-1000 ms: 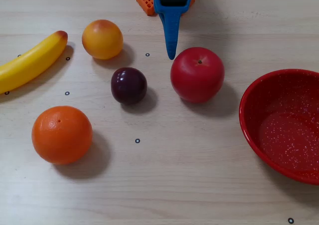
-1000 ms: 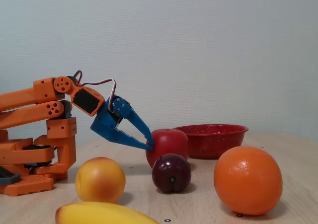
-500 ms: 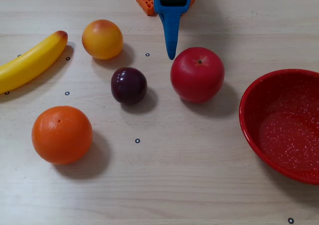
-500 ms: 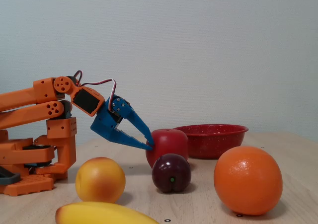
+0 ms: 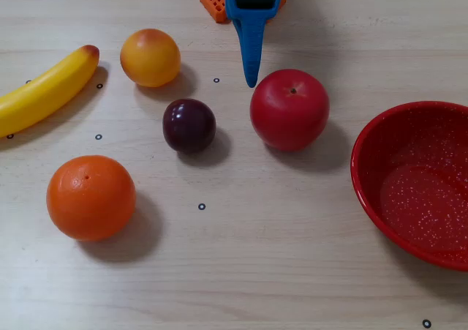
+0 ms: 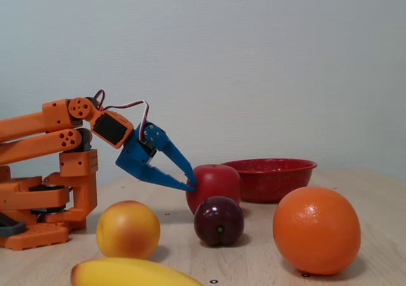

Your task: Put plum in the red bowl.

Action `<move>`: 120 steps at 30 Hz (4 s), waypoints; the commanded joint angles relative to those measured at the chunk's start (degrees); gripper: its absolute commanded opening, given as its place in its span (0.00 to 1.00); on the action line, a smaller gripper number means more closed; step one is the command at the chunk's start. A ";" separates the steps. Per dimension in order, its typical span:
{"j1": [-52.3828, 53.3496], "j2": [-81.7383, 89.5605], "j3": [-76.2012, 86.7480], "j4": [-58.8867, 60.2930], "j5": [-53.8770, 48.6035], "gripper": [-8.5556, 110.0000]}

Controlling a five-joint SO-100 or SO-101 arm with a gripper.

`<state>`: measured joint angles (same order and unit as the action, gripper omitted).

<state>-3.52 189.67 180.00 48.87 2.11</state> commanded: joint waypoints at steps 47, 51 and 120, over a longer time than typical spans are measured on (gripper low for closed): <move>10.20 -61.17 -73.56 28.39 -14.59 0.07; 12.13 -67.06 -78.40 29.53 -14.77 0.07; 29.00 -112.24 -109.42 55.11 -55.28 0.51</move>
<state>23.82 74.88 75.32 102.48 -50.71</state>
